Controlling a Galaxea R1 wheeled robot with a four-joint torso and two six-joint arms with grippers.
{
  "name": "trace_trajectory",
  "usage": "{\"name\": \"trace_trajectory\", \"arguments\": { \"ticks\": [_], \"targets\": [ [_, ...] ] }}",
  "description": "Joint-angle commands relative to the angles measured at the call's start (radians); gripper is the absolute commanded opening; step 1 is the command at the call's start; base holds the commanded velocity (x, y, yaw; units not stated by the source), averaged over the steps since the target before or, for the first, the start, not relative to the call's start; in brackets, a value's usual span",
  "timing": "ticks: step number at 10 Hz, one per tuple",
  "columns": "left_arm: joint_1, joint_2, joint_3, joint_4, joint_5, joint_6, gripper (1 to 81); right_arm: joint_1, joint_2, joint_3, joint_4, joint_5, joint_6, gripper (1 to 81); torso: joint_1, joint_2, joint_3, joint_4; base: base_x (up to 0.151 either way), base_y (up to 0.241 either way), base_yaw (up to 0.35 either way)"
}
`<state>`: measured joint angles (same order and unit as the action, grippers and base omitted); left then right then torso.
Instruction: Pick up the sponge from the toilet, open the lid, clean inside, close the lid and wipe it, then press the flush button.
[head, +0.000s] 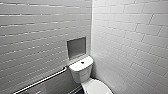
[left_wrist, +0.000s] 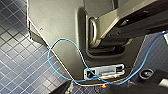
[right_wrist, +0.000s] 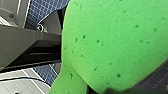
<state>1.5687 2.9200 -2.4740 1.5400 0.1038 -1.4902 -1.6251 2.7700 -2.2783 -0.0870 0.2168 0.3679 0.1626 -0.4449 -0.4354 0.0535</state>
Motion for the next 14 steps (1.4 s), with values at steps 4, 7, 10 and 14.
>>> {"name": "trace_trajectory", "arguments": {
  "ticks": [4, 7, 10, 14],
  "targets": [
    [0.0, -0.008, -0.052, -0.187, 0.04, -0.041, 81.1, 0.021, -0.01, -0.01, -0.019, -0.056, -0.001, 1.0, -0.01, 0.012, 0.007, 0.0, 0.0, 0.0, 0.0],
    [0.004, 0.032, -0.054, -0.277, 0.122, 0.146, 81.1, 0.024, -0.004, -0.021, -0.017, -0.06, -0.001, 1.0, -0.011, 0.012, 0.007, 0.0, 0.0, 0.0, 0.0],
    [-0.034, 0.024, -0.054, -0.836, 0.116, 0.775, 81.1, 0.032, 0.024, -0.064, -0.003, -0.065, 0.011, 1.0, -0.011, 0.012, 0.007, 0.0, 0.0, 0.0, 0.0],
    [-0.089, 0.016, -0.054, -1.241, 0.119, 1.145, 81.1, 0.029, 0.15, -0.305, 0.0, -0.129, 0.008, 1.0, -0.011, 0.012, 0.007, 0.0, 0.0, 0.0, 0.0]
  ]
}}
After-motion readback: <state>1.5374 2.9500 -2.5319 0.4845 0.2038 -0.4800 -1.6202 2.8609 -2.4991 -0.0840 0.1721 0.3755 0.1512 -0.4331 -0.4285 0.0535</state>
